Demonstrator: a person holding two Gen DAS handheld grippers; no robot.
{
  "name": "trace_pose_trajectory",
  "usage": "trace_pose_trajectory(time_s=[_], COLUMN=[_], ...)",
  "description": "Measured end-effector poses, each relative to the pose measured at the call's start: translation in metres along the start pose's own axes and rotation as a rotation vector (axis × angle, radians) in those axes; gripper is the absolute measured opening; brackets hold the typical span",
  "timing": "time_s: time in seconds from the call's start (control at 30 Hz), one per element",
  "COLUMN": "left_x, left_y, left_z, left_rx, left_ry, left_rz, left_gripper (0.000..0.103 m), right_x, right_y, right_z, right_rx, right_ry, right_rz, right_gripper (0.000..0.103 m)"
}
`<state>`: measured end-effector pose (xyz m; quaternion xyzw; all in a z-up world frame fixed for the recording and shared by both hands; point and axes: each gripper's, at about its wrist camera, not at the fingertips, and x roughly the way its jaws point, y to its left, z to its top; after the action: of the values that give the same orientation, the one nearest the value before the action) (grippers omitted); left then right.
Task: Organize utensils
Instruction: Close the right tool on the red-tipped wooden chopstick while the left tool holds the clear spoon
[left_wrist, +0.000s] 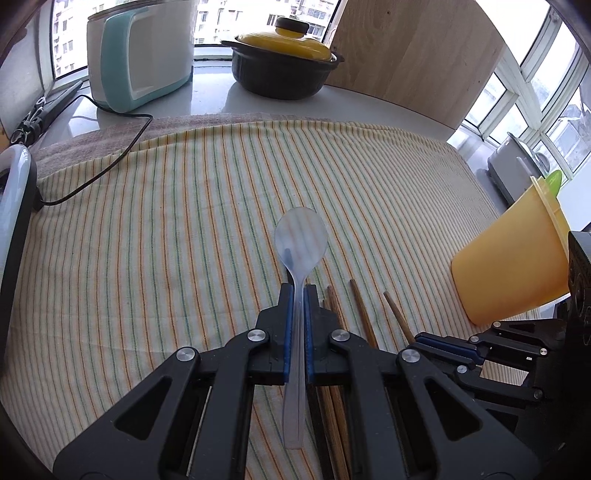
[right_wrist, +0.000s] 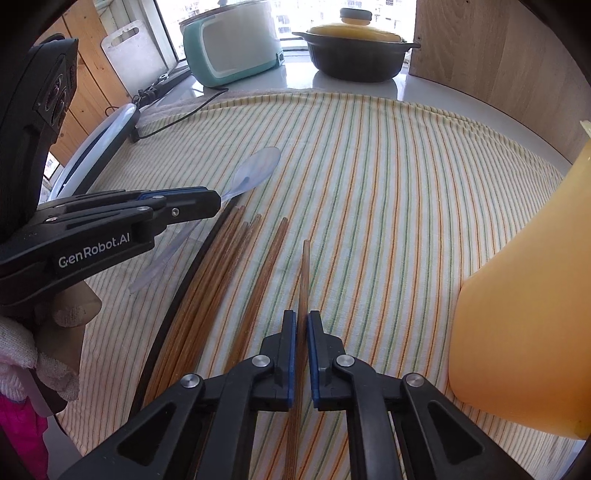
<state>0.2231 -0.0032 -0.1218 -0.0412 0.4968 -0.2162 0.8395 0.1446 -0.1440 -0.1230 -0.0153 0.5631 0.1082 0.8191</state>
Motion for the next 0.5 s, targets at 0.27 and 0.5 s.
trace_pose_trajectory(time_s=[0.27,0.5], left_x=[-0.022,-0.011], left_y=[0.003,0.012], left_z=[0.001,-0.015], left_rx=[-0.023,0.009], left_ry=[-0.048,0.03], left_rz=[-0.005,0.051], left_gripper=[0.003,0.003], right_x=[-0.021,-0.028], right_y=[0.008,0.012], right_z=[-0.003,-0.004], right_rx=[-0.033,-0.05], right_ry=[-0.049,-0.069], right_rz=[0.022,0.035], right_gripper=[0.003,0.003])
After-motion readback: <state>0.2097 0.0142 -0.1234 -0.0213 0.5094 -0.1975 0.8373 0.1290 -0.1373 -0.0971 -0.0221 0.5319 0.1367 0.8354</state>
